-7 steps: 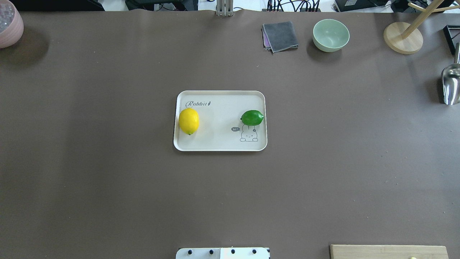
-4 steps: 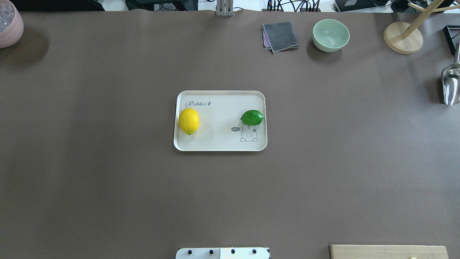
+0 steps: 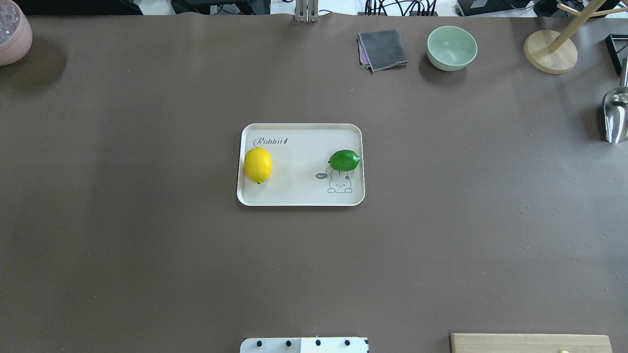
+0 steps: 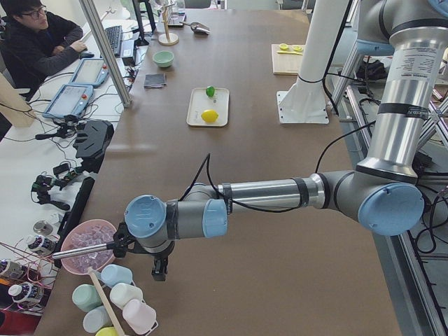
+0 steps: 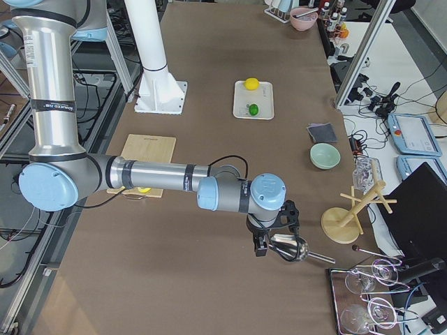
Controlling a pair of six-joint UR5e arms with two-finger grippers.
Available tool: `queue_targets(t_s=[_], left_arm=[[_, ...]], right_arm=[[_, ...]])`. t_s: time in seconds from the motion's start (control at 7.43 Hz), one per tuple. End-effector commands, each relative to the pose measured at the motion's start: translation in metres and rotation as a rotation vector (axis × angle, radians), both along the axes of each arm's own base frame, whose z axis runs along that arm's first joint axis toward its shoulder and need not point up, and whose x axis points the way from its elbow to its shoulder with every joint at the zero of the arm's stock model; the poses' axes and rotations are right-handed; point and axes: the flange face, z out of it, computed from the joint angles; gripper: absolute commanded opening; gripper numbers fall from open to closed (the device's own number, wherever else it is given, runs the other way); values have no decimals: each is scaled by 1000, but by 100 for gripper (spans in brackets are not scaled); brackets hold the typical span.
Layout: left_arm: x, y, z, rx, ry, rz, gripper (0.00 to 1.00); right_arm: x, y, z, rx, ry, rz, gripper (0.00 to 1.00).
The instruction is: Place all lemons on tray
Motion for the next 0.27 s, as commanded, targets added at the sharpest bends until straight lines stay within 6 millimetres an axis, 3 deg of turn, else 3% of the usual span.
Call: queue_targets(t_s=[0.0,0.13], left_arm=[[1,0,0,0,0,1,98],[0,-1,-1,1,0,1,98]], right_arm=[[0,-1,-1,4,0,0,100],[0,-1,-1,-3,-2,5,100]])
